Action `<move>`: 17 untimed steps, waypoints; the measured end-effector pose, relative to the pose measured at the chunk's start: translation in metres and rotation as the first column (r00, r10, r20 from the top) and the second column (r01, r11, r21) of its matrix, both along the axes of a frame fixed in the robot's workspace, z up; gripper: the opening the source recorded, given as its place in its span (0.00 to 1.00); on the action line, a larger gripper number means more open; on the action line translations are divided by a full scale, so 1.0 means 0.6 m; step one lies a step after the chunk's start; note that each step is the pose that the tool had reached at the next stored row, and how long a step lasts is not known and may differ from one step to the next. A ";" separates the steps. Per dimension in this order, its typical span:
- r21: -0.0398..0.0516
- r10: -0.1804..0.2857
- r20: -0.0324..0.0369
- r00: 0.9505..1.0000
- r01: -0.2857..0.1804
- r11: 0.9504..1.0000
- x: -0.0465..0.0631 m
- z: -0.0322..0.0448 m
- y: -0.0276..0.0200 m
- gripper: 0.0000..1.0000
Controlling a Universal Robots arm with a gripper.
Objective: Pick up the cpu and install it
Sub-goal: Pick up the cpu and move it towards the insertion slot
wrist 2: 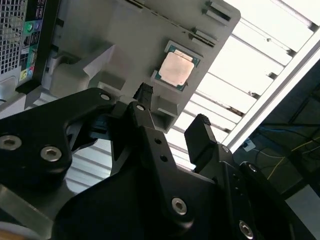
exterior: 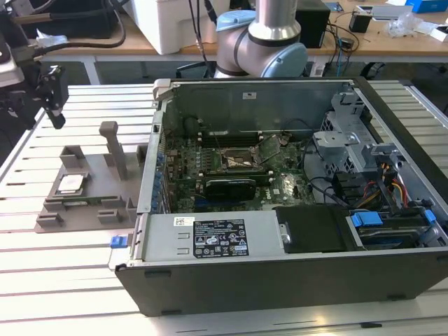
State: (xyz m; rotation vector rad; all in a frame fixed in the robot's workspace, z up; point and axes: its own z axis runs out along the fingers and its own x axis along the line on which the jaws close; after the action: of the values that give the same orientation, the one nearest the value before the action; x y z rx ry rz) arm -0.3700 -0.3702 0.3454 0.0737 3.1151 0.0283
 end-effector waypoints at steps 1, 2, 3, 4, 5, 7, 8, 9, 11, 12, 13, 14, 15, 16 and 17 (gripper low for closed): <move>0.000 0.000 0.000 1.000 0.000 1.000 0.000 -0.003 0.0018 0.54; 0.000 0.000 0.000 1.000 0.000 1.000 0.000 -0.008 0.0045 0.54; 0.000 0.001 0.000 1.000 -0.001 1.000 0.000 -0.013 0.0075 0.54; 0.000 0.001 0.000 1.000 -0.001 1.000 0.000 -0.019 0.0102 0.54; 0.000 0.003 0.000 1.000 -0.003 1.000 0.000 -0.025 0.0112 0.54; 0.000 0.010 0.000 1.000 -0.010 1.000 -0.008 -0.034 0.0113 0.54; 0.000 0.013 0.000 1.000 -0.013 1.000 -0.012 -0.037 0.0113 0.54; 0.000 0.017 0.000 1.000 -0.017 1.000 -0.014 -0.041 0.0113 0.54; 0.000 0.033 0.000 0.999 -0.033 0.999 -0.015 -0.050 0.0109 0.54; 0.000 0.049 0.000 0.999 -0.049 0.999 -0.015 -0.057 0.0107 0.54; 0.000 0.061 0.000 0.998 -0.061 0.998 -0.015 -0.063 0.0107 0.54; 0.000 0.072 0.000 0.997 -0.072 0.997 -0.015 -0.068 0.0106 0.54; 0.000 0.081 0.000 0.997 -0.081 0.997 -0.015 -0.073 0.0107 0.54; 0.000 0.086 0.000 0.996 -0.086 0.996 -0.015 -0.078 0.0106 0.54; 0.000 0.091 0.000 0.996 -0.091 0.996 -0.015 -0.084 0.0106 0.54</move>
State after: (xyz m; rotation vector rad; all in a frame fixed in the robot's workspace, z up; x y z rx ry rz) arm -0.3790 -0.3639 0.2952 -0.0689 3.1161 0.0297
